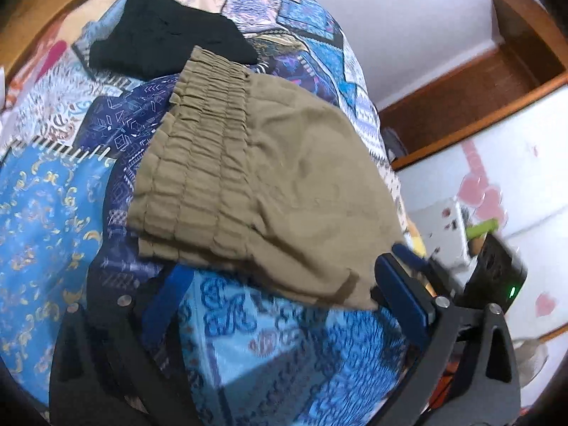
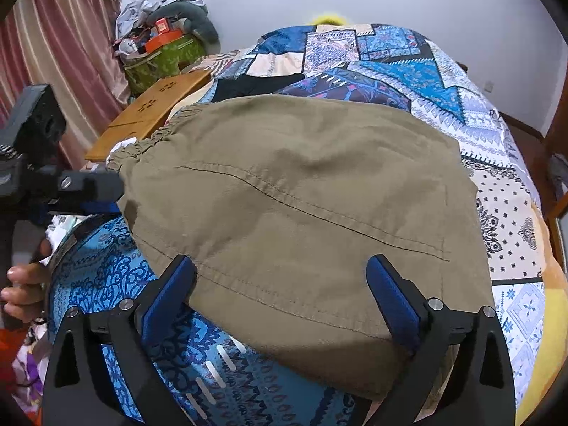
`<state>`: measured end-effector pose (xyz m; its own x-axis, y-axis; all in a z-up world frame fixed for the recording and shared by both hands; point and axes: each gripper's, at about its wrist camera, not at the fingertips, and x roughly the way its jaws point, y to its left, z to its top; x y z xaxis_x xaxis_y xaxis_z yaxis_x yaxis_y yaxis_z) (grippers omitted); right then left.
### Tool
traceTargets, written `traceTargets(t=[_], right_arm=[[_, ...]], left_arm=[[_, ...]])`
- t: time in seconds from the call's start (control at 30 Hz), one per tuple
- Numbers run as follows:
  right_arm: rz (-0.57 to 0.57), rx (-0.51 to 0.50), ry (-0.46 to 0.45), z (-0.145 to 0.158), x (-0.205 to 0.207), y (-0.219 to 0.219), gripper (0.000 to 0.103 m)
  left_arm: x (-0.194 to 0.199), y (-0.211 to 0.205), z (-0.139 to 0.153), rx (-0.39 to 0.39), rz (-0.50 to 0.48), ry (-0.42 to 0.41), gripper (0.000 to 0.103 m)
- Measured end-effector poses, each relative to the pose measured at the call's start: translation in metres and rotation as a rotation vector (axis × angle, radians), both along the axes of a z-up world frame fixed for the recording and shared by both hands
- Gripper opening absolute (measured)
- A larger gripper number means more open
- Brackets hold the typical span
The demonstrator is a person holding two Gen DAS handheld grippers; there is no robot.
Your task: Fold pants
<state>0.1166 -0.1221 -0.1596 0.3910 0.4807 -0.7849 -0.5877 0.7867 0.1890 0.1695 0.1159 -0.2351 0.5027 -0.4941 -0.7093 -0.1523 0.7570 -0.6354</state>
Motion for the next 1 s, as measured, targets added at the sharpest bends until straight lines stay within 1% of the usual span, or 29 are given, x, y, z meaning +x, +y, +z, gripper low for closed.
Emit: traceTargets(t=[0.1, 0.2, 0.23, 0.27, 0.3, 0.33, 0.4, 0.47, 0.53, 0.57, 0.63, 0.7, 0.77, 0.83, 0.9, 0.97, 1.0], right_arm=[[0.009, 0.003, 0.005, 0.0, 0.0, 0.0, 0.1], [0.003, 0.012, 0.003, -0.001, -0.001, -0.002, 0.1], [0.003, 0.014, 0.003, 0.0, -0.001, -0.002, 0.1], [0.002, 0.014, 0.005, 0.0, -0.001, -0.002, 0.1], [0.004, 0.013, 0.005, 0.0, -0.001, -0.002, 0.099], [0.011, 0.009, 0.006, 0.0, -0.001, -0.002, 0.099], [0.024, 0.008, 0.014, 0.001, 0.0, -0.002, 0.099], [0.034, 0.012, 0.033, 0.003, 0.003, -0.004, 0.099], [0.035, 0.02, 0.05, 0.005, 0.004, -0.007, 0.098], [0.029, 0.039, 0.069, 0.007, 0.005, -0.01, 0.097], [0.017, 0.103, 0.112, 0.01, 0.009, -0.019, 0.097], [-0.011, 0.151, 0.13, 0.012, 0.012, -0.03, 0.097], [-0.047, 0.163, 0.125, 0.013, 0.013, -0.038, 0.097], [-0.077, 0.151, 0.097, 0.015, 0.012, -0.044, 0.097], [-0.109, 0.102, 0.066, 0.016, 0.011, -0.048, 0.097], [-0.123, 0.081, 0.055, 0.014, 0.008, -0.052, 0.097], [-0.125, 0.07, 0.055, 0.012, 0.007, -0.053, 0.097]], left_arm=[[0.011, 0.01, -0.003, -0.075, 0.058, 0.017, 0.102], [0.016, 0.017, -0.005, -0.109, 0.096, 0.025, 0.102], [0.016, 0.019, -0.004, -0.092, 0.129, 0.03, 0.091], [0.016, 0.021, -0.003, -0.053, 0.163, 0.041, 0.082], [0.016, 0.021, -0.001, 0.015, 0.193, 0.057, 0.059], [0.016, 0.02, 0.0, 0.094, 0.213, 0.072, 0.051], [0.013, 0.02, -0.001, 0.094, 0.227, 0.056, 0.049], [0.01, 0.017, 0.002, 0.126, 0.227, 0.042, 0.047], [0.006, 0.01, 0.009, 0.193, 0.219, 0.03, 0.045], [0.003, 0.008, 0.012, 0.227, 0.214, 0.024, 0.044], [-0.001, -0.001, 0.024, 0.334, 0.197, -0.007, 0.041], [-0.009, -0.008, 0.04, 0.48, 0.182, -0.053, 0.041], [-0.015, -0.008, 0.051, 0.575, 0.176, -0.084, 0.041], [-0.021, -0.007, 0.06, 0.65, 0.178, -0.1, 0.041], [-0.028, -0.006, 0.072, 0.74, 0.196, -0.12, 0.04], [-0.035, -0.011, 0.086, 0.824, 0.219, -0.155, 0.038], [-0.039, -0.015, 0.093, 0.853, 0.22, -0.18, 0.037]])
